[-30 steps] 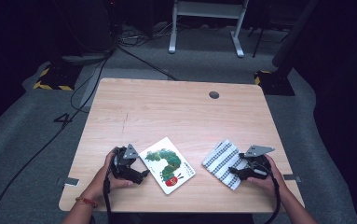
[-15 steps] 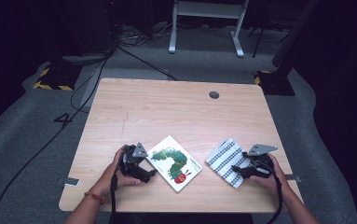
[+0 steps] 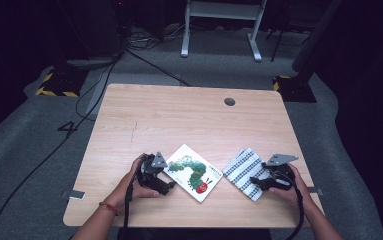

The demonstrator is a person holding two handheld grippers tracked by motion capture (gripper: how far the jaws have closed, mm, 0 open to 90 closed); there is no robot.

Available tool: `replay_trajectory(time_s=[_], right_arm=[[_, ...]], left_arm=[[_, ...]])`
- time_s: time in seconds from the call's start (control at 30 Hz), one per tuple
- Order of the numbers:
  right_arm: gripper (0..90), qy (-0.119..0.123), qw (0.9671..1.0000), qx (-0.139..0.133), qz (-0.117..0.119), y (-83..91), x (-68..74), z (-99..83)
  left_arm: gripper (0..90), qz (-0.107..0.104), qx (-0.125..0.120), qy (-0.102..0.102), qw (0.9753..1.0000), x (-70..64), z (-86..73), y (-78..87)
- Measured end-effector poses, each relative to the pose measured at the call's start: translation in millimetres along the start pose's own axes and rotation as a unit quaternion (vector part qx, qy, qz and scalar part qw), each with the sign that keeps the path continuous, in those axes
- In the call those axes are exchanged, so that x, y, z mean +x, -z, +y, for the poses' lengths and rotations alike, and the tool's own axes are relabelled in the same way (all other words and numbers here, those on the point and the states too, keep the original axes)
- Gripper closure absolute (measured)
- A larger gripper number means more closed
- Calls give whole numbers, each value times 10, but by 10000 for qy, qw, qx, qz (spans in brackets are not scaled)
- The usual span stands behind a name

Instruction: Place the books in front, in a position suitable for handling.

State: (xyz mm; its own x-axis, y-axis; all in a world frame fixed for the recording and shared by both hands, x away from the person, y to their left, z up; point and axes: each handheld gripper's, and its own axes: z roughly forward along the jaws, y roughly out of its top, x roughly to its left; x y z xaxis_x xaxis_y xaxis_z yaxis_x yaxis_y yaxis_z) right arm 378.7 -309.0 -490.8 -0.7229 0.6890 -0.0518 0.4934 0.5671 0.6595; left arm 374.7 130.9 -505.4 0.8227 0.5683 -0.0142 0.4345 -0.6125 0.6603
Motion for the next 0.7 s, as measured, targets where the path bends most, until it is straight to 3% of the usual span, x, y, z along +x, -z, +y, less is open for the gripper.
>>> replay_trajectory(time_s=[0.2, 0.3, 0.47, 0.7], right_arm=[[250, 189, 9992, -215, 291, 96, 136, 62], [215, 349, 9991, 82, 231, -5, 218, 90], [163, 46, 9994, 163, 296, -60, 115, 72], [149, -136, 9997, 170, 116, -18, -41, -3]], left_arm=[[3, -109, -1, -125, 9999, -62, 87, -78], [4, -179, -30, -170, 9997, -108, 140, -130], [0, -169, -22, -157, 9997, -144, 189, -172], [0, -192, -3, -194, 9996, -204, 250, -224]])
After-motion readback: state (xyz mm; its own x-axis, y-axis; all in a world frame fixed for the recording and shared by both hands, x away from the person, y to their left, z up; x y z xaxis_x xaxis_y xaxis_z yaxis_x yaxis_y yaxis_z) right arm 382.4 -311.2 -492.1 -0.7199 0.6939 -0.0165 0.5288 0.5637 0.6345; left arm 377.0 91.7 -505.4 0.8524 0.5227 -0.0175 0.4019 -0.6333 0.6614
